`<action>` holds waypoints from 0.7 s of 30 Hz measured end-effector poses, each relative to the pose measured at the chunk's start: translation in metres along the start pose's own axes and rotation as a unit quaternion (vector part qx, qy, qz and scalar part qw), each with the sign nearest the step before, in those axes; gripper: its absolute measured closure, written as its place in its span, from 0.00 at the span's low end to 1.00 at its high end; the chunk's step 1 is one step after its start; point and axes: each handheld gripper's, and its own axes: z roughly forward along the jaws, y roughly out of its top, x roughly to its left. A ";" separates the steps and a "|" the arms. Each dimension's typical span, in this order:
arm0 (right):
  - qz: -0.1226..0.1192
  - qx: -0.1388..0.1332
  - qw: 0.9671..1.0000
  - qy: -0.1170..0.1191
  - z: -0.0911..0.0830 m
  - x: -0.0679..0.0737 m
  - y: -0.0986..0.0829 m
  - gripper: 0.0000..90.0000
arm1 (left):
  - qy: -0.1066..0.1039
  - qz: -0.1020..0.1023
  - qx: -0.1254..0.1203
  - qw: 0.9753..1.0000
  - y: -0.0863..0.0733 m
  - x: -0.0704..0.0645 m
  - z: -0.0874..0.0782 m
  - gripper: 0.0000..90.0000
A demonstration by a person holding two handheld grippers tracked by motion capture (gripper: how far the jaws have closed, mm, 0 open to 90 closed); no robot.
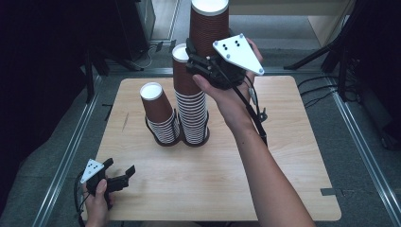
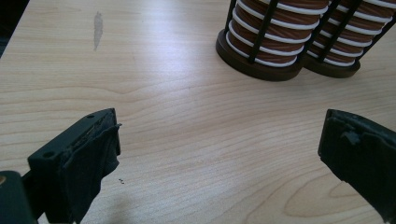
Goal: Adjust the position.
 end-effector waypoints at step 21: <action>-0.005 0.018 0.999 -0.035 -0.025 -0.038 -0.024 0.12 | 0.002 0.004 0.000 1.000 0.000 -0.001 0.000 0.00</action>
